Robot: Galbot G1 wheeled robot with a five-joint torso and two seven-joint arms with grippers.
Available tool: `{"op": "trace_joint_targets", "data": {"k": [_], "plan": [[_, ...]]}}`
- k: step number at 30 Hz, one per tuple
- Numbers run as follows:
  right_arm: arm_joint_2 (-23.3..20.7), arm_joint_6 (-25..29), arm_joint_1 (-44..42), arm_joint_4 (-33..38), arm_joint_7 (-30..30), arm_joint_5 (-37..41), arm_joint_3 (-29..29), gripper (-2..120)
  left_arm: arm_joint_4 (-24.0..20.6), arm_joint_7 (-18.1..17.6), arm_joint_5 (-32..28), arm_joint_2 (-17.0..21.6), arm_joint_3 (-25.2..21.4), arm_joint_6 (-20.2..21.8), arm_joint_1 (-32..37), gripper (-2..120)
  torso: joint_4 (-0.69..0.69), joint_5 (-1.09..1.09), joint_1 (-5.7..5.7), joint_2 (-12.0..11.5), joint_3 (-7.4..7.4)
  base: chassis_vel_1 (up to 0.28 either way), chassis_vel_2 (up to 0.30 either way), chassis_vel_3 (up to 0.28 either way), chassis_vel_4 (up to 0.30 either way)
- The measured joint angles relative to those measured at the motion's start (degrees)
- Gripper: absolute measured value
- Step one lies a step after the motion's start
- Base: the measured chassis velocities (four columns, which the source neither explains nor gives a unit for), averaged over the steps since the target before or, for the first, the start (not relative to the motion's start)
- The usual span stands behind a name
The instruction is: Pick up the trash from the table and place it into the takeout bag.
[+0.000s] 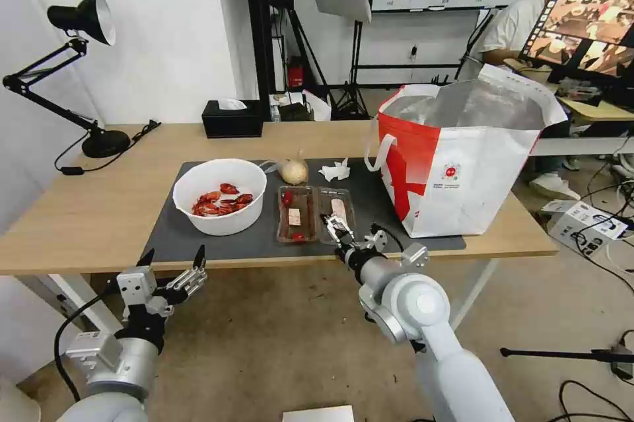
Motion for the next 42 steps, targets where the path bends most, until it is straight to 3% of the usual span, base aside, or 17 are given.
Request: {"op": "trace_joint_targets", "data": {"k": [29,42], "plan": [[1.1,-0.2,2.5,-2.1,2.6,-0.7,1.2,100,-0.9,-0.1,-0.6,0.3,-1.3,-0.2,1.4,100,0.00,0.00,-0.01,0.0,0.00,0.000,0.000,0.000,0.000],[0.8,-0.7,2.9,-3.2,-3.4,-6.4,-0.1,100,-0.9,0.0,-0.7,0.1,-1.3,-1.0,1.7,100,0.00,0.00,0.00,0.0,0.00,0.000,0.000,0.000,0.000]]}}
